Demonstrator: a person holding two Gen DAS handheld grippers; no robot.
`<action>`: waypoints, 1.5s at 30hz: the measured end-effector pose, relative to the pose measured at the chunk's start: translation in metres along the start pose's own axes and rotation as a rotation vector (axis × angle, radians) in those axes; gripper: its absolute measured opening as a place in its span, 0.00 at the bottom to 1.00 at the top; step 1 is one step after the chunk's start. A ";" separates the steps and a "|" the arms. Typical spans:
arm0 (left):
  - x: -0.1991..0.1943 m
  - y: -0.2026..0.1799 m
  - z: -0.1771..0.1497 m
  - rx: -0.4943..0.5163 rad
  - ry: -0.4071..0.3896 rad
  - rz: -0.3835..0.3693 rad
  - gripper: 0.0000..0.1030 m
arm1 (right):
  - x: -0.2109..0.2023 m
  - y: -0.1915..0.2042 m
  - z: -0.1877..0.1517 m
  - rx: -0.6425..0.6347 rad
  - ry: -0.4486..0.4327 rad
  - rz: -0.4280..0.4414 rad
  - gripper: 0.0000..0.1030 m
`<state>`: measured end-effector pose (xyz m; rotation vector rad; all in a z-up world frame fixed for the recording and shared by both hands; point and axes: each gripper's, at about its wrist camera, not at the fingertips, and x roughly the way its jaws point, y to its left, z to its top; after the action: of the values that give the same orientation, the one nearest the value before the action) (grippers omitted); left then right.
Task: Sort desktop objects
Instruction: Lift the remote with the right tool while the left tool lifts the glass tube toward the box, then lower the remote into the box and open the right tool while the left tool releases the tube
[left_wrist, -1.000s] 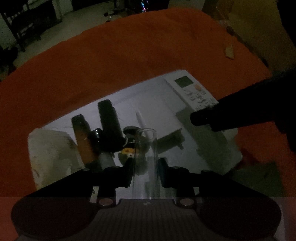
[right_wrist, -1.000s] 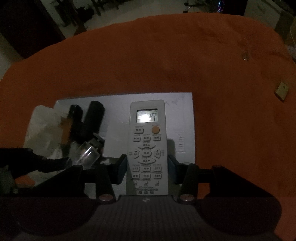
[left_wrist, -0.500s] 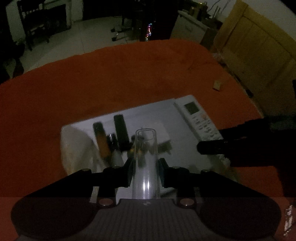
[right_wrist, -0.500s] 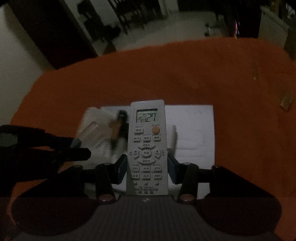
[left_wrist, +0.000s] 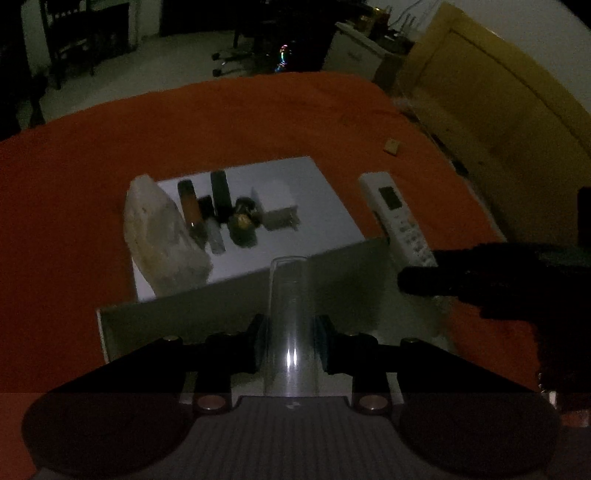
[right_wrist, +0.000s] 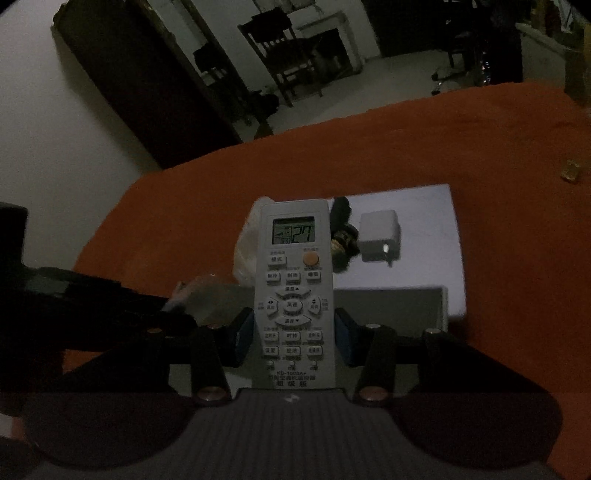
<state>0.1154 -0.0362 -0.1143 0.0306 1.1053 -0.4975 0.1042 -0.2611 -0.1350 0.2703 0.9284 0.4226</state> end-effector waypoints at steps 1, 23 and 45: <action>-0.001 -0.001 -0.005 -0.005 0.005 -0.006 0.24 | 0.000 -0.001 -0.004 0.004 0.004 0.000 0.47; 0.078 0.014 -0.057 -0.076 0.162 0.083 0.24 | 0.079 -0.007 -0.075 -0.146 0.235 -0.093 0.47; 0.125 0.000 -0.094 -0.060 0.265 0.142 0.24 | 0.123 -0.006 -0.120 -0.201 0.382 -0.192 0.47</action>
<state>0.0802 -0.0574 -0.2650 0.1248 1.3660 -0.3387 0.0722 -0.2040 -0.2947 -0.0881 1.2635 0.3931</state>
